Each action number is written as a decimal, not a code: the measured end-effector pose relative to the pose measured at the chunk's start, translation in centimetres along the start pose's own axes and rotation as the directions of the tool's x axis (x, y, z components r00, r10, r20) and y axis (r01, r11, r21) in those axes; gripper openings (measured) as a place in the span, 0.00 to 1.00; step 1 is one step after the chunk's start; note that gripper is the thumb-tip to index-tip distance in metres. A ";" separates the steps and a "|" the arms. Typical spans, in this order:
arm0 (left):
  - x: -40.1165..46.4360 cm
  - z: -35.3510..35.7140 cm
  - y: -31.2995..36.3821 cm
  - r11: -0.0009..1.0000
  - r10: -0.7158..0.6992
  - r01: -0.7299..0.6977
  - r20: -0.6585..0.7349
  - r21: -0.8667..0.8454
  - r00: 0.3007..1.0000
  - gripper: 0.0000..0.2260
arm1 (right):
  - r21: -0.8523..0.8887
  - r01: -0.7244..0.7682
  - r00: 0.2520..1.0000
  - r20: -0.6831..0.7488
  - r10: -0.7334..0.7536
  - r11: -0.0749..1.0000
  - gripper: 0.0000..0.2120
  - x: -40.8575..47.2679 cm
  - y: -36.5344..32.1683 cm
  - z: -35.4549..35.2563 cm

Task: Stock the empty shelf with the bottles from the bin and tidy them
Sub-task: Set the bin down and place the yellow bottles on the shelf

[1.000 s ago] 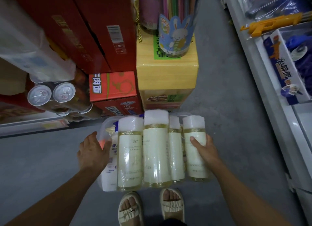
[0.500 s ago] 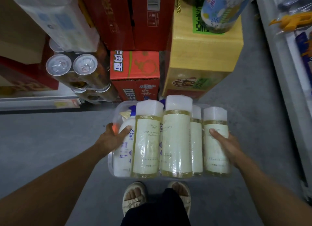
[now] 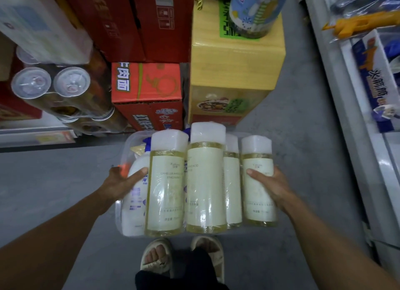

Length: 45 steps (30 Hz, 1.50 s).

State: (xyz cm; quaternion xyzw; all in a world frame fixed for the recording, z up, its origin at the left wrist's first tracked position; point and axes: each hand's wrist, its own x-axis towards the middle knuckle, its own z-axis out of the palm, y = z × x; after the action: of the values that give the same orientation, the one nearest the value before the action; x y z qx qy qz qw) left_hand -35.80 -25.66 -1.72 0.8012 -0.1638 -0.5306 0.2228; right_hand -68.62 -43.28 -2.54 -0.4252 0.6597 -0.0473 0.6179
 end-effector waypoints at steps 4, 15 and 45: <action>0.3 -0.3 -0.2 1.000 -0.001 0.001 0.023 0.017 1.000 0.11 | -0.016 -0.003 1.000 -0.021 0.003 1.000 0.33 0.1 0.2 0.1; 0.8 0.0 -0.8 0.995 -0.078 0.077 -0.008 -0.063 0.997 0.14 | 0.020 -0.027 0.996 0.083 0.025 0.999 0.36 0.1 -0.1 -0.8; -1.5 -1.0 -3.3 0.995 -0.072 0.072 -0.002 -0.071 0.997 0.14 | -0.096 -0.152 0.985 0.064 0.158 0.984 0.16 -1.1 0.5 0.3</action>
State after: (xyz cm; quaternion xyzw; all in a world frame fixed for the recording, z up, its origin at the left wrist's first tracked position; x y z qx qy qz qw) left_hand -35.34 -21.90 -1.93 0.7993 -0.1156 -0.5421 0.2321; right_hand -68.75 -42.13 -2.05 -0.4015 0.6696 0.0463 0.6231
